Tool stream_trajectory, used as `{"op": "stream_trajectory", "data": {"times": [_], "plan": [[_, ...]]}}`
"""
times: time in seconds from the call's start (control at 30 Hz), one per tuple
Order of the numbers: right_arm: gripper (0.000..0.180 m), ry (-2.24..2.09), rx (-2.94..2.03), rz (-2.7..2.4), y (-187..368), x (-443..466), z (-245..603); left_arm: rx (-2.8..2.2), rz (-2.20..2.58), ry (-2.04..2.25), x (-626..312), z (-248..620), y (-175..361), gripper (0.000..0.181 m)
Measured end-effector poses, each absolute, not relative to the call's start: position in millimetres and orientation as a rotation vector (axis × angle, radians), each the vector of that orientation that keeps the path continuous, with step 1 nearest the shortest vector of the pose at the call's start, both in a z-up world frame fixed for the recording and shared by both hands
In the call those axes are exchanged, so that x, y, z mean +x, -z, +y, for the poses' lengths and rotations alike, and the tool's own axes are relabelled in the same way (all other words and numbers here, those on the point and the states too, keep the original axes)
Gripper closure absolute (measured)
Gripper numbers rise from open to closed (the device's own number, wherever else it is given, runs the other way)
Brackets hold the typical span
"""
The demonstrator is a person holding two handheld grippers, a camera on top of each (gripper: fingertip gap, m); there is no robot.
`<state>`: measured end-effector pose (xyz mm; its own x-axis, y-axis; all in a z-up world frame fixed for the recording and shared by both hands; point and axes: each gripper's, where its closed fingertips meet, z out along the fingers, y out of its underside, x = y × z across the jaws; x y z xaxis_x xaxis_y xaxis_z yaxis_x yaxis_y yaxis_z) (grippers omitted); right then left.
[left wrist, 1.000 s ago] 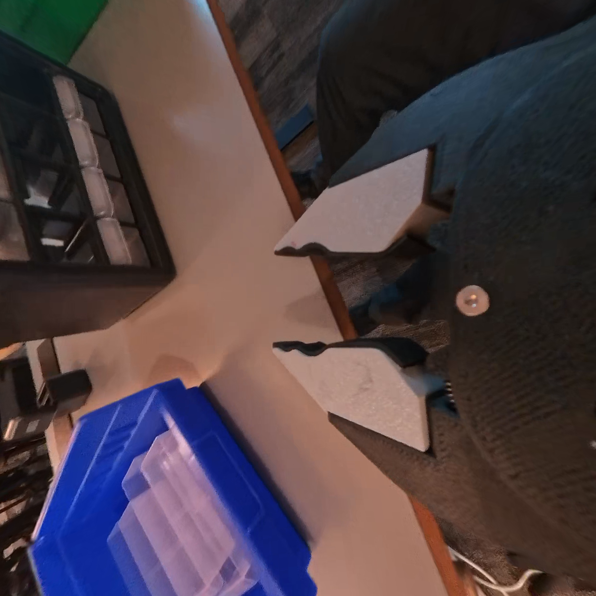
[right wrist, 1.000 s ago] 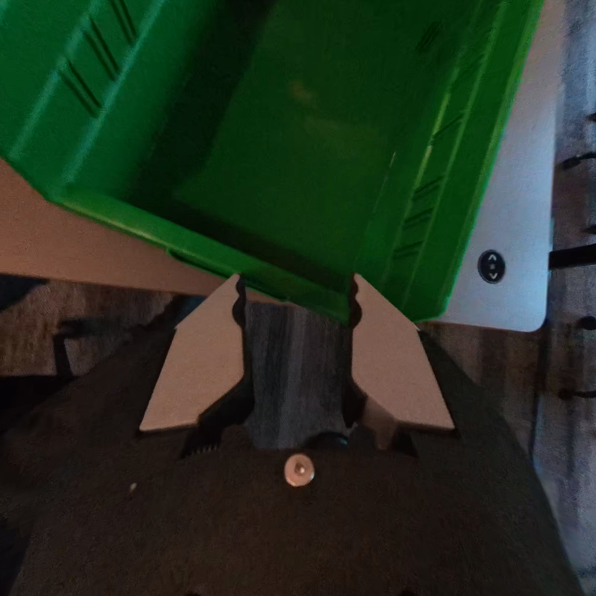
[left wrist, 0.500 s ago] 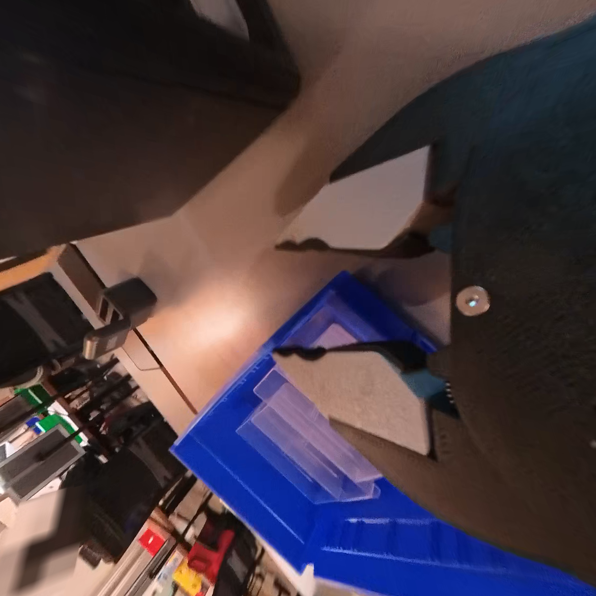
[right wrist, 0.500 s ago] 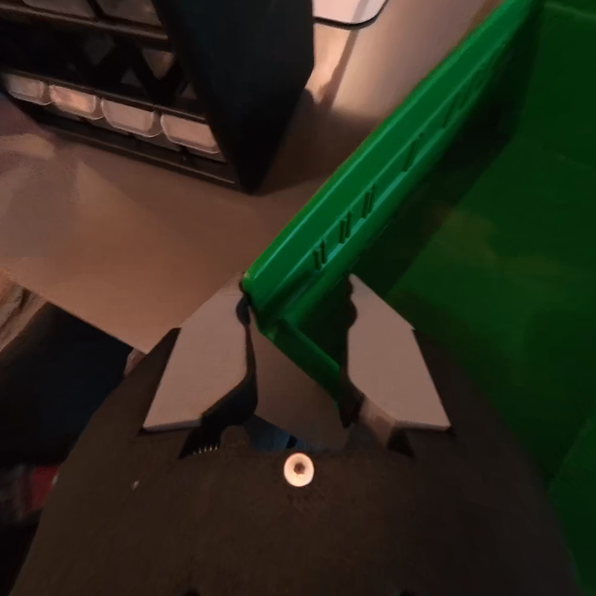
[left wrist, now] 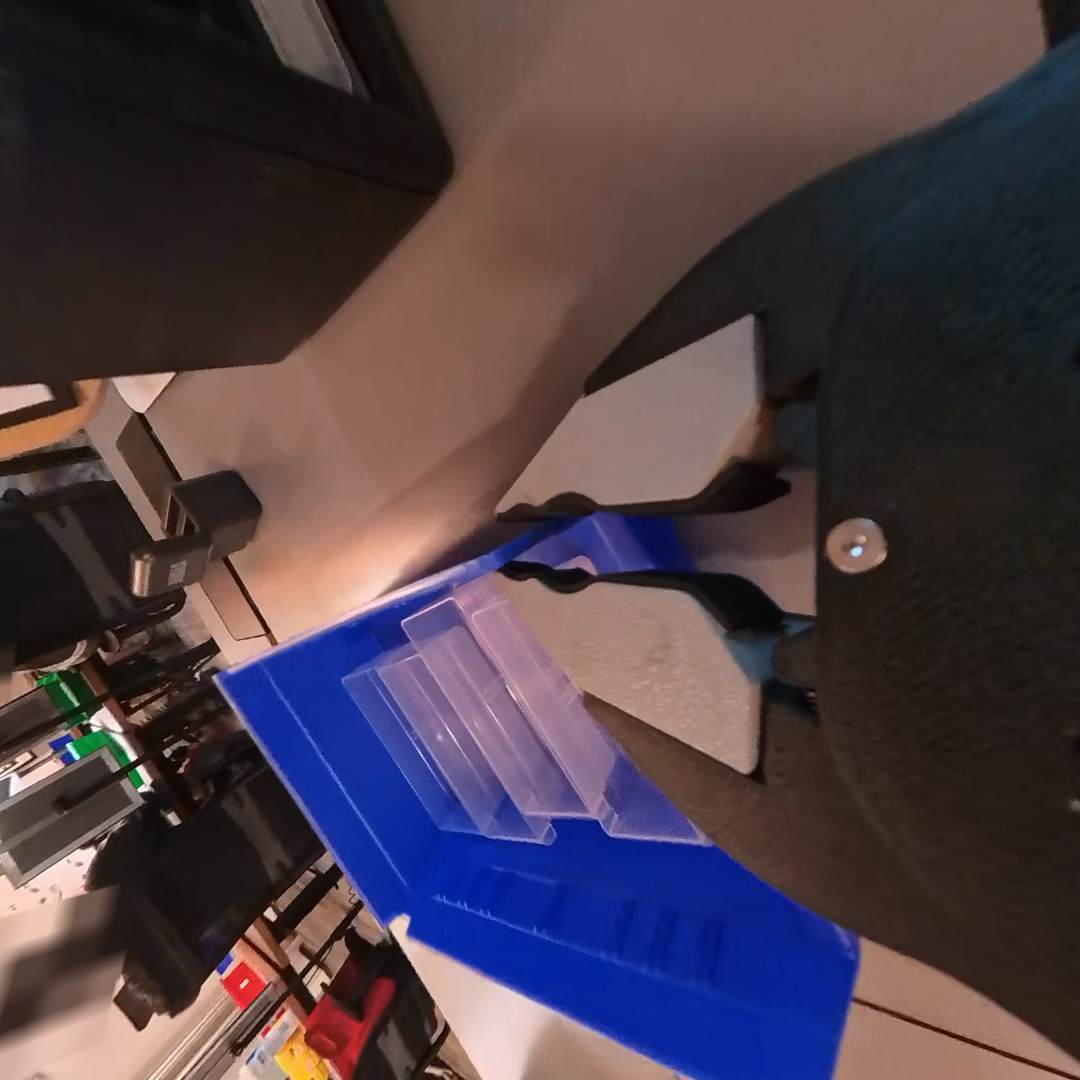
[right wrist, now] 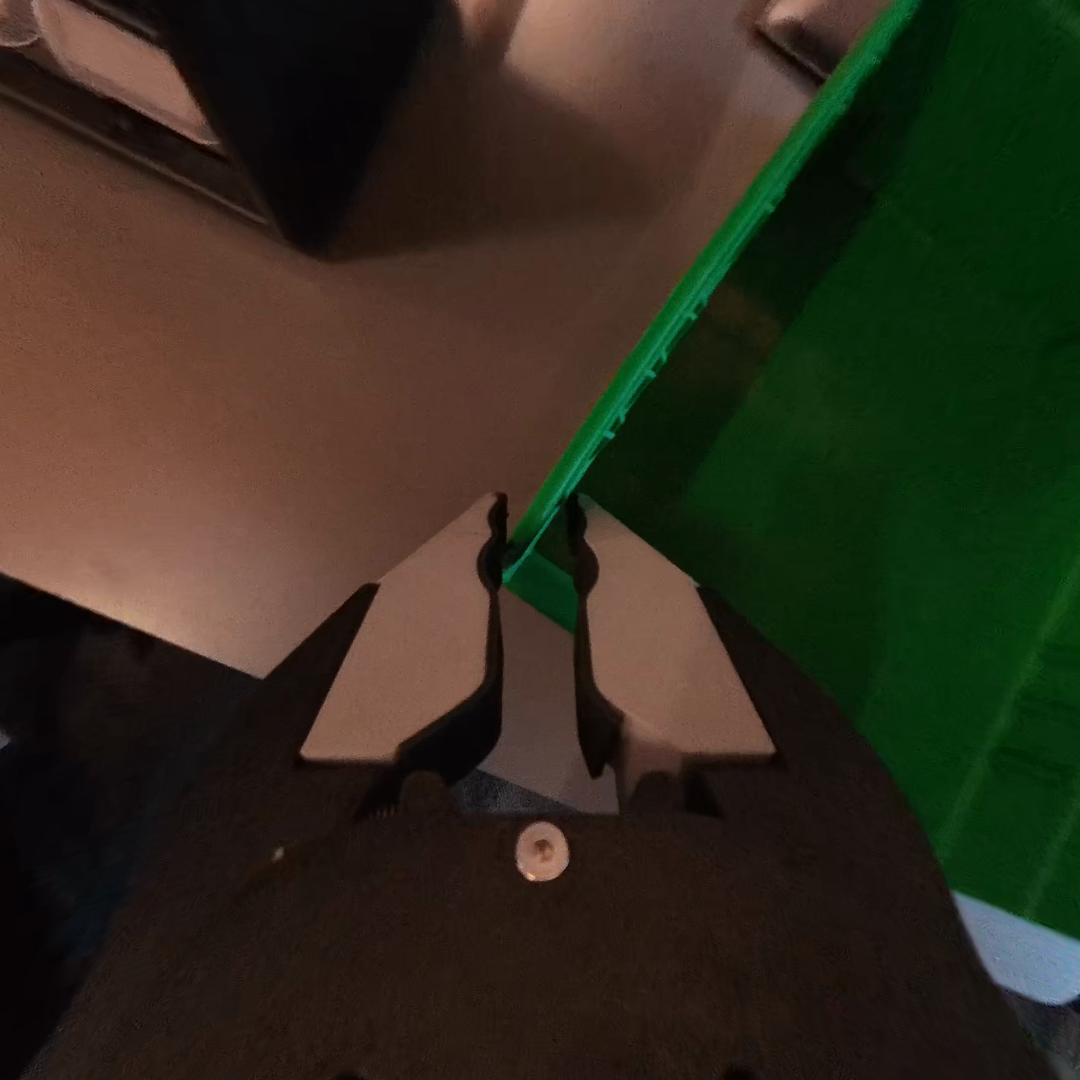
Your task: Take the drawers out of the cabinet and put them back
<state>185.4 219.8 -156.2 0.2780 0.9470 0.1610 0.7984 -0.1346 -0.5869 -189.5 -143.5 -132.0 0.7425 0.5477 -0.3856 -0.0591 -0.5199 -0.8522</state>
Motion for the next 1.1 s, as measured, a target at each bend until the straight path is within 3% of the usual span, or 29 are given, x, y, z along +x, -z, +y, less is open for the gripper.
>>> {"op": "stream_trajectory", "data": {"times": [0.17,0.3,0.4,0.53,0.6,0.63,0.7,0.73,0.8,1.1], "plan": [[0.146,-0.475,-1.852,-1.365,103,178,199,-1.867,-0.350,-0.779,-155,-150,105,0.149],[0.133,-0.845,-1.603,-1.365,69,137,145,-1.836,-0.245,-0.732,-115,-138,92,0.144],[0.118,-1.014,-1.550,-1.416,86,106,114,-1.841,-0.170,-0.640,-88,-118,100,0.143],[0.099,-0.879,-1.641,-1.386,122,79,134,-1.864,-0.089,-0.579,-78,-86,120,0.133],[0.105,-0.889,-1.613,-1.415,123,65,141,-1.893,-0.057,-0.592,-85,-69,123,0.129],[0.117,-0.859,-1.618,-1.439,126,60,147,-1.898,-0.054,-0.596,-92,-61,123,0.130],[0.137,-0.771,-1.640,-1.479,135,52,164,-1.928,-0.067,-0.581,-107,-44,127,0.149],[0.148,-0.761,-1.648,-1.516,140,48,167,-1.961,-0.050,-0.559,-111,-37,133,0.145],[0.148,-0.796,-1.654,-1.568,147,37,166,-1.985,-0.044,-0.482,-112,-25,139,0.155],[0.142,-0.839,-1.681,-1.556,148,7,177,-2.037,-0.081,-0.505,-135,-10,141,0.154]]}}
